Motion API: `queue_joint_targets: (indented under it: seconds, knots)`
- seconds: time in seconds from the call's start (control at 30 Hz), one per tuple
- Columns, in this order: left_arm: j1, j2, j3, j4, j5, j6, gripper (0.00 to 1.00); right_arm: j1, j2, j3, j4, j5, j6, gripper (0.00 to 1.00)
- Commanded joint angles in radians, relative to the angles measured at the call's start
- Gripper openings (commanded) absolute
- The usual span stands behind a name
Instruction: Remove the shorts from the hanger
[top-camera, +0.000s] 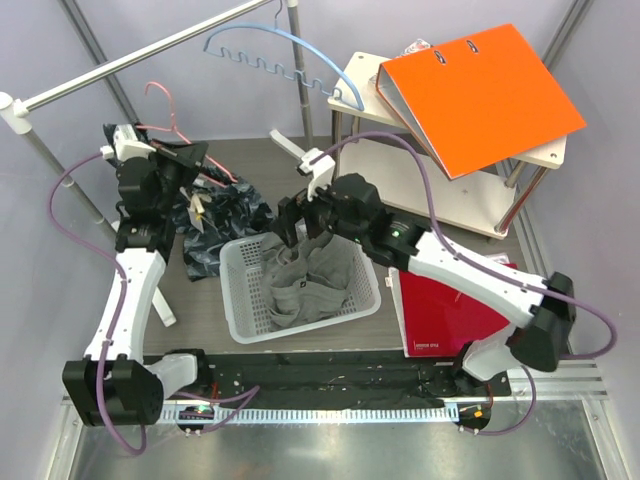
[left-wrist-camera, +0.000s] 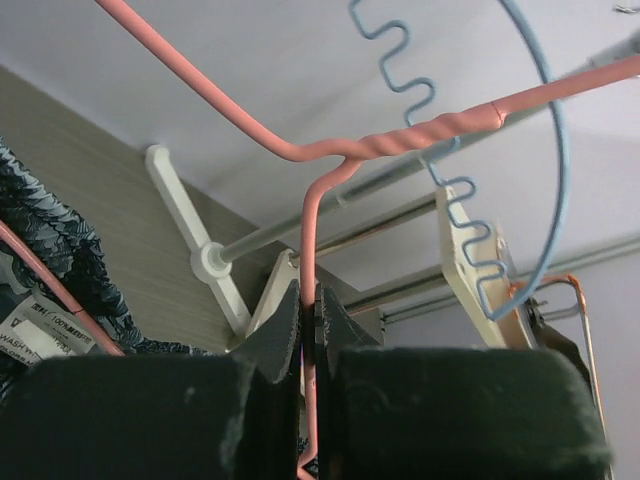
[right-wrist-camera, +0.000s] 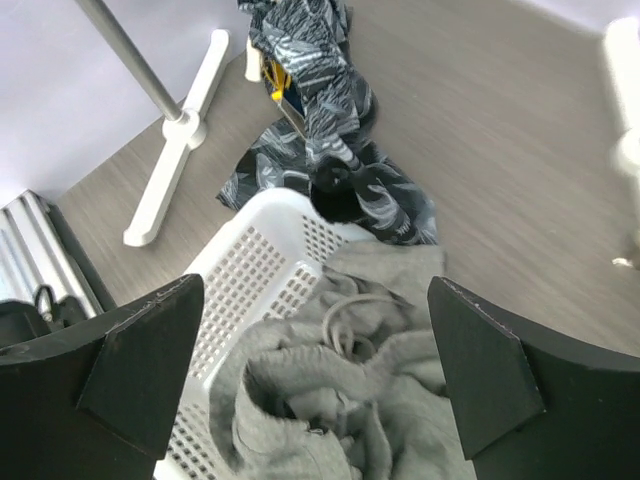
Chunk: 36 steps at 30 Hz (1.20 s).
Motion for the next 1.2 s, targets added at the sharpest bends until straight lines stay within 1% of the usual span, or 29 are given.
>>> queue_joint_targets:
  seconds: [0.0, 0.07, 0.13, 0.17, 0.3, 0.4, 0.43, 0.5, 0.53, 0.6, 0.7, 0.73, 0.8, 0.83, 0.87, 0.93, 0.97, 1.0, 1.03, 1.1, 1.17]
  knots:
    - [0.019, 0.053, 0.071, -0.079, -0.075, -0.064, 0.0, -0.072, 0.114, 0.12, 0.074, -0.161, 0.121, 0.99]
    - [0.024, 0.07, 0.068, -0.05, -0.061, -0.125, 0.0, -0.074, 0.144, 0.178, 0.073, -0.172, 0.116, 0.98]
    - [0.026, 0.096, 0.074, -0.042, -0.052, -0.154, 0.0, -0.072, 0.194, 0.223, 0.047, -0.177, 0.104, 0.98]
    - [0.03, 0.103, 0.08, -0.036, -0.043, -0.171, 0.0, -0.072, 0.213, 0.27, 0.036, -0.178, 0.093, 0.98]
    - [0.03, 0.108, 0.073, -0.019, -0.02, -0.156, 0.0, -0.072, 0.29, 0.376, -0.012, -0.197, 0.082, 0.94]
    - [0.032, 0.071, 0.016, -0.01, -0.038, -0.165, 0.0, -0.072, 0.382, 0.451, -0.038, -0.221, 0.076, 0.89]
    - [0.03, 0.061, -0.001, 0.004, -0.04, -0.171, 0.0, -0.072, 0.434, 0.477, -0.071, -0.221, 0.078, 0.85]
    - [0.03, 0.035, -0.037, 0.015, -0.04, -0.184, 0.0, -0.072, 0.483, 0.559, -0.105, -0.196, 0.079, 0.77]
    - [0.03, 0.027, -0.042, 0.017, -0.04, -0.185, 0.0, -0.071, 0.502, 0.583, -0.128, -0.186, 0.081, 0.7]
    - [0.03, 0.013, -0.048, 0.007, -0.04, -0.185, 0.0, -0.066, 0.534, 0.628, -0.133, -0.165, 0.078, 0.67]
    - [0.03, 0.001, -0.059, 0.004, -0.029, -0.181, 0.0, -0.052, 0.556, 0.651, -0.135, -0.131, 0.055, 0.65]
    - [0.032, -0.002, -0.064, 0.003, -0.023, -0.182, 0.0, -0.051, 0.559, 0.652, -0.142, -0.128, 0.053, 0.62]
    - [0.03, -0.011, -0.065, 0.0, -0.023, -0.178, 0.0, -0.051, 0.569, 0.66, -0.154, -0.111, 0.049, 0.54]
    - [0.03, -0.015, -0.068, -0.002, -0.029, -0.171, 0.0, -0.051, 0.57, 0.66, -0.159, -0.094, 0.049, 0.47]
    - [0.03, -0.016, -0.07, -0.003, -0.03, -0.17, 0.0, -0.048, 0.57, 0.659, -0.162, -0.088, 0.046, 0.45]
    - [0.03, -0.019, -0.07, -0.016, -0.031, -0.161, 0.0, -0.043, 0.568, 0.66, -0.174, -0.079, 0.035, 0.45]
    - [0.032, -0.019, -0.068, -0.02, -0.032, -0.156, 0.0, -0.042, 0.568, 0.668, -0.179, -0.079, 0.029, 0.47]
    - [0.032, -0.021, -0.07, -0.026, -0.032, -0.154, 0.0, -0.037, 0.57, 0.674, -0.185, -0.079, 0.021, 0.51]
    - [0.03, -0.022, -0.073, -0.026, -0.032, -0.154, 0.0, -0.037, 0.571, 0.68, -0.2, -0.079, 0.019, 0.62]
    - [0.03, -0.024, -0.082, -0.023, -0.032, -0.151, 0.0, -0.032, 0.568, 0.688, -0.207, -0.079, 0.018, 0.67]
    - [0.032, -0.024, -0.087, -0.022, -0.031, -0.151, 0.0, -0.029, 0.559, 0.685, -0.207, -0.079, 0.018, 0.67]
